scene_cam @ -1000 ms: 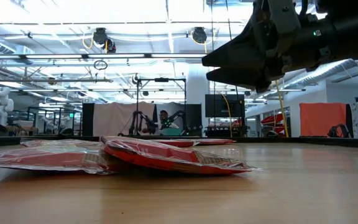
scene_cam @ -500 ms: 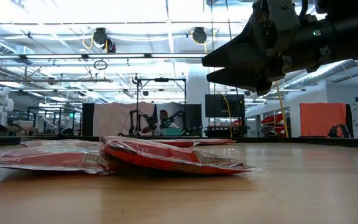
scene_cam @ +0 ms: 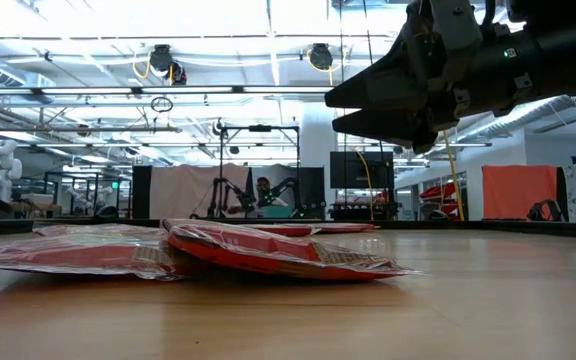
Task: Sort popcorn bags into baskets
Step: Put the popcorn bag into the orange bin
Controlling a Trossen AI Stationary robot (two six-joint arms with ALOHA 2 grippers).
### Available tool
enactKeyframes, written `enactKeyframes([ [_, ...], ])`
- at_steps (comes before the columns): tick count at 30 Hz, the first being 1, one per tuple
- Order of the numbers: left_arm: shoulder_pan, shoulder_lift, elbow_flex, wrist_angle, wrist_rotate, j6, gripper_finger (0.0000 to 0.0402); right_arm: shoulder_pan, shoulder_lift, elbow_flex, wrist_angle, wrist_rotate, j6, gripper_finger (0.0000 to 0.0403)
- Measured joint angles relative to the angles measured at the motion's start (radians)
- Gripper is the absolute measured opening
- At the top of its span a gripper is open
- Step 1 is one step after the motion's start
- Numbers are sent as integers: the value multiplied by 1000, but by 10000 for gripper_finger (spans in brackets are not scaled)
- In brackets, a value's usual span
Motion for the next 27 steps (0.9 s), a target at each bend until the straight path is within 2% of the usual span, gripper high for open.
enactKeyframes([
  [3,0,0,0,15,3,3,48,0,0,0,-6,0,0,242],
  [10,0,0,0,-3,-13,-16,104,0,0,0,-30,-1,3,242],
  [13,-1,0,0,-3,-6,-11,108,0,0,0,-37,-3,9,242],
  [16,-2,0,0,-3,0,8,89,0,0,0,-40,-3,9,242],
  [22,-2,0,0,-29,7,33,16,0,0,0,-41,-3,9,242],
  [27,-2,-2,1,-90,22,19,26,0,0,0,-44,-3,9,242],
])
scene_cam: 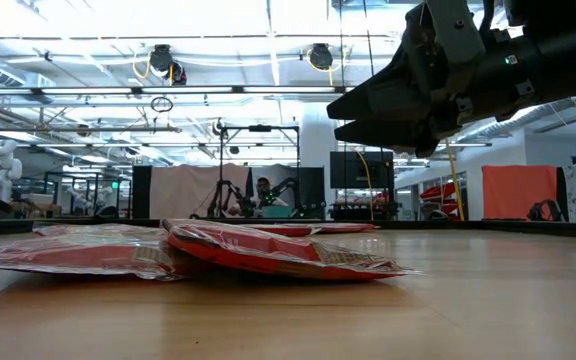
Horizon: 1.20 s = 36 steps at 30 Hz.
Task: Sort popcorn bags into baskets
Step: Put the popcorn bag into the orange bin
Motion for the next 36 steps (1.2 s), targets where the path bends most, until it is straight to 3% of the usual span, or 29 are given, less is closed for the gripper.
enactKeyframes([
  [4,0,-13,0,-78,3,-24,34,0,0,0,-1,0,0,242],
  [11,0,-28,0,-129,-5,-23,11,0,0,0,-8,2,0,242],
  [20,0,-28,0,34,-23,32,71,-8,0,0,-8,5,3,242],
  [32,-28,-28,0,140,-19,36,78,-14,0,0,-7,4,4,242],
  [36,-28,-28,-5,137,-86,21,78,-14,0,0,-7,4,18,242],
])
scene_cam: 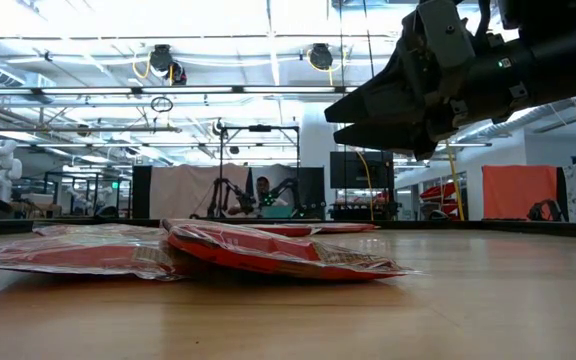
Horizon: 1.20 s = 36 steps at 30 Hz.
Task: Sort popcorn bags into baskets
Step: Put the popcorn bag into the orange bin
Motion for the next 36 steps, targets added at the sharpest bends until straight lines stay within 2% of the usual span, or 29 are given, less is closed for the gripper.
enactKeyframes([
  [2,1,0,-25,18,-45,-4,78,0,0,0,0,0,0,242],
  [6,17,0,-127,94,-47,0,78,2,0,0,0,0,4,242],
  [13,27,1,-273,286,9,-10,78,2,0,0,0,-4,3,242],
  [19,22,1,-283,319,39,19,78,2,0,0,-7,-4,1,242],
  [28,18,2,-371,423,48,-26,78,2,0,0,-8,-4,1,242],
  [32,6,1,-371,437,62,-31,78,2,0,0,-14,-4,1,242],
  [36,-4,-1,-356,444,126,-43,78,2,0,0,-32,-4,12,242],
])
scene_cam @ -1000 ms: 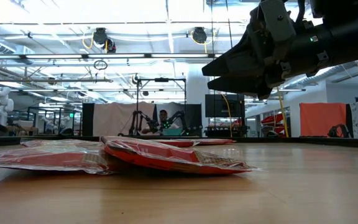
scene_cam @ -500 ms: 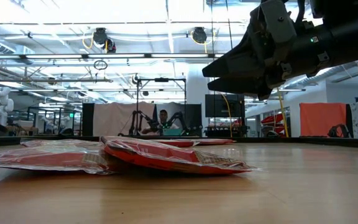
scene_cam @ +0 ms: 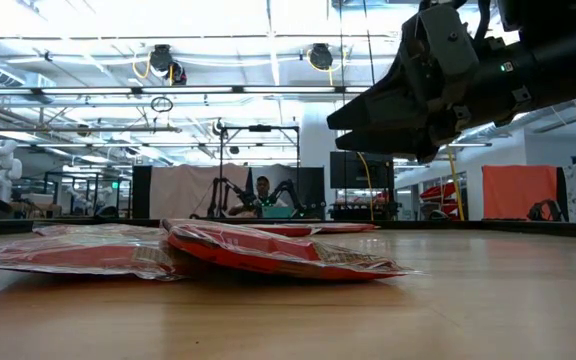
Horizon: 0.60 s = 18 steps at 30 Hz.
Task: Sort popcorn bags into baskets
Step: Put the popcorn bag into the orange bin, then adjust the orange bin
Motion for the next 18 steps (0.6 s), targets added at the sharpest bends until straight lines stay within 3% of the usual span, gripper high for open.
enactKeyframes([
  [5,-4,-6,0,-1,68,-27,78,0,0,0,-13,0,14,242],
  [10,-3,-79,0,-5,69,-65,73,0,0,0,-13,0,15,242],
  [18,-14,-249,4,-18,-105,-1,39,0,0,0,-13,0,39,242],
])
